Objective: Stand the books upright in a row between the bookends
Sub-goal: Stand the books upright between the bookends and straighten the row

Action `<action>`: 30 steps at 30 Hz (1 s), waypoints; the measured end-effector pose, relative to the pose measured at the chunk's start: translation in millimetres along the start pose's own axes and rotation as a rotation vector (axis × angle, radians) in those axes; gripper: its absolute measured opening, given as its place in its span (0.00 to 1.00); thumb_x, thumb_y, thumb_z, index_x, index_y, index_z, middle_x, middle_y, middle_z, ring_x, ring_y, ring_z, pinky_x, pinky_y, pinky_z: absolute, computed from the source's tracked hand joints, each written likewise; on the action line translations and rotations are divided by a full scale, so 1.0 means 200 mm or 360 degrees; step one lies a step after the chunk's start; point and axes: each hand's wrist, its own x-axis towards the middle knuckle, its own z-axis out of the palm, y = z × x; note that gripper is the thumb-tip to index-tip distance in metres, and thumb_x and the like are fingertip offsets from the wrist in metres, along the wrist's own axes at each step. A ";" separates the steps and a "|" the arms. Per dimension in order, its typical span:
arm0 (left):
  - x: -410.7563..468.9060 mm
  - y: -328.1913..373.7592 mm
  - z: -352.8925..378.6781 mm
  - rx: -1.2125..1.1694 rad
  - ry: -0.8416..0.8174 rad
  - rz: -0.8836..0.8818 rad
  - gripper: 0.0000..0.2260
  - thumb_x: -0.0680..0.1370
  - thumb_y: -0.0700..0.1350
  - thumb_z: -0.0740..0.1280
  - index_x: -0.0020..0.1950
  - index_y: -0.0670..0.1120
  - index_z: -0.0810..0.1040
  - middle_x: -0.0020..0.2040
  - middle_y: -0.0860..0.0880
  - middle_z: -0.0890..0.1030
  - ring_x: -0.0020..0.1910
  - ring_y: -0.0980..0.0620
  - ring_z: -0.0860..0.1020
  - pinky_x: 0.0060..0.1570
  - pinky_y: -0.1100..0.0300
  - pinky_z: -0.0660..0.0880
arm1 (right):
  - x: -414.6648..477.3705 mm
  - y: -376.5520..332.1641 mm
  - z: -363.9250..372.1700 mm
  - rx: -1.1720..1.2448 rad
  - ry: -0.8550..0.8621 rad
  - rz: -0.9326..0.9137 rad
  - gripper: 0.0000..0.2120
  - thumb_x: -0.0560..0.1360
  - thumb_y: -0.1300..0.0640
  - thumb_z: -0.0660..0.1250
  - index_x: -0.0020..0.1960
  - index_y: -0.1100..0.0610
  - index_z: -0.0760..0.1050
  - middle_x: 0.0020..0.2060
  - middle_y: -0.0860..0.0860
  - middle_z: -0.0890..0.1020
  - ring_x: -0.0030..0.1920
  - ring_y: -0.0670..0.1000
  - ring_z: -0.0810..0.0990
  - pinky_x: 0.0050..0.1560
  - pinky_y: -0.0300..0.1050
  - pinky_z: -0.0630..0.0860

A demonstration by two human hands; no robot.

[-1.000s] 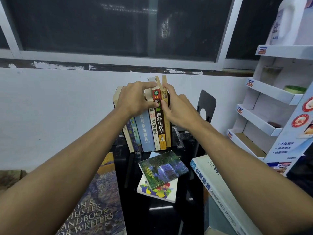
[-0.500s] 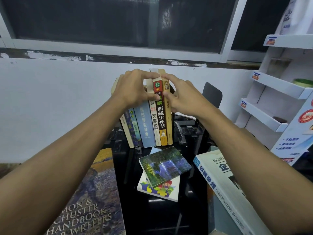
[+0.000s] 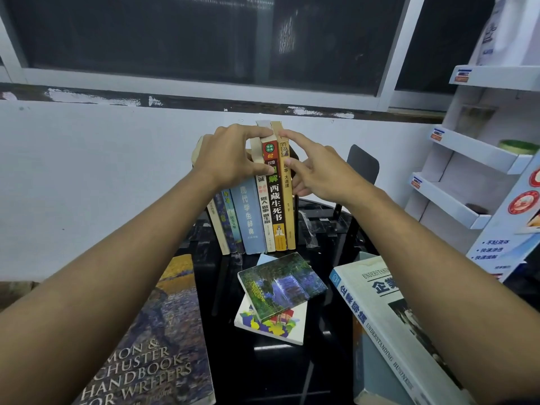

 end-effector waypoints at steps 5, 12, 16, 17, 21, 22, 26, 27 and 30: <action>-0.02 0.01 -0.02 0.0070 -0.0052 0.0004 0.28 0.73 0.55 0.77 0.71 0.60 0.74 0.58 0.54 0.85 0.55 0.53 0.84 0.64 0.49 0.71 | -0.02 -0.02 -0.02 -0.0087 -0.0065 0.0021 0.28 0.86 0.54 0.58 0.80 0.36 0.53 0.43 0.52 0.85 0.40 0.47 0.87 0.44 0.45 0.85; -0.09 0.06 -0.05 0.0034 -0.0197 0.0008 0.28 0.78 0.51 0.72 0.77 0.56 0.69 0.73 0.52 0.75 0.69 0.49 0.75 0.68 0.45 0.69 | -0.21 0.01 -0.09 -0.0373 -0.0046 -0.0022 0.32 0.84 0.51 0.63 0.81 0.38 0.50 0.45 0.47 0.85 0.47 0.44 0.84 0.53 0.46 0.81; -0.16 0.13 -0.08 0.0075 -0.0079 0.0117 0.26 0.78 0.51 0.72 0.76 0.54 0.70 0.77 0.51 0.69 0.75 0.48 0.67 0.73 0.42 0.64 | -0.37 0.01 -0.16 -0.0441 -0.0079 -0.0041 0.27 0.83 0.49 0.64 0.79 0.43 0.61 0.52 0.46 0.84 0.53 0.45 0.80 0.55 0.42 0.72; -0.18 0.16 -0.09 0.0028 -0.0065 0.0136 0.25 0.79 0.51 0.72 0.75 0.54 0.71 0.76 0.50 0.70 0.75 0.48 0.68 0.73 0.43 0.64 | -0.41 0.02 -0.18 -0.0459 -0.0097 -0.0049 0.25 0.83 0.48 0.64 0.78 0.43 0.63 0.54 0.45 0.83 0.54 0.44 0.80 0.55 0.42 0.72; -0.31 0.26 -0.09 -0.0043 -0.0126 0.0226 0.21 0.79 0.51 0.70 0.72 0.53 0.74 0.71 0.50 0.74 0.71 0.50 0.71 0.75 0.44 0.63 | -0.56 0.05 -0.24 -0.0607 -0.0158 -0.0048 0.21 0.82 0.42 0.62 0.73 0.43 0.69 0.56 0.44 0.82 0.57 0.44 0.78 0.55 0.41 0.73; -0.36 0.30 -0.09 -0.0064 -0.0175 0.0229 0.21 0.79 0.52 0.70 0.72 0.53 0.74 0.70 0.50 0.74 0.69 0.51 0.73 0.73 0.48 0.66 | -0.60 0.06 -0.26 -0.0632 -0.0164 -0.0047 0.21 0.82 0.41 0.62 0.73 0.44 0.70 0.57 0.44 0.81 0.58 0.45 0.78 0.57 0.42 0.74; -0.51 0.42 -0.02 -0.0161 -0.0394 0.0219 0.21 0.80 0.54 0.70 0.72 0.54 0.74 0.70 0.53 0.74 0.64 0.56 0.75 0.63 0.58 0.71 | -0.79 0.12 -0.33 -0.0731 -0.0165 -0.0020 0.22 0.80 0.37 0.60 0.71 0.44 0.72 0.60 0.46 0.78 0.61 0.47 0.75 0.60 0.45 0.74; -0.55 0.44 0.00 -0.0182 -0.0449 0.0213 0.21 0.80 0.55 0.69 0.72 0.55 0.74 0.70 0.54 0.74 0.65 0.56 0.75 0.63 0.58 0.70 | -0.85 0.13 -0.35 -0.0756 -0.0165 -0.0002 0.22 0.80 0.37 0.60 0.71 0.44 0.72 0.60 0.46 0.77 0.61 0.47 0.75 0.60 0.43 0.73; -0.64 0.50 0.08 -0.0216 -0.0615 0.0194 0.22 0.79 0.58 0.69 0.72 0.57 0.74 0.70 0.55 0.74 0.66 0.56 0.74 0.63 0.58 0.70 | -1.00 0.19 -0.39 -0.0782 -0.0180 0.0115 0.23 0.80 0.36 0.60 0.72 0.43 0.71 0.64 0.45 0.75 0.63 0.46 0.72 0.60 0.42 0.69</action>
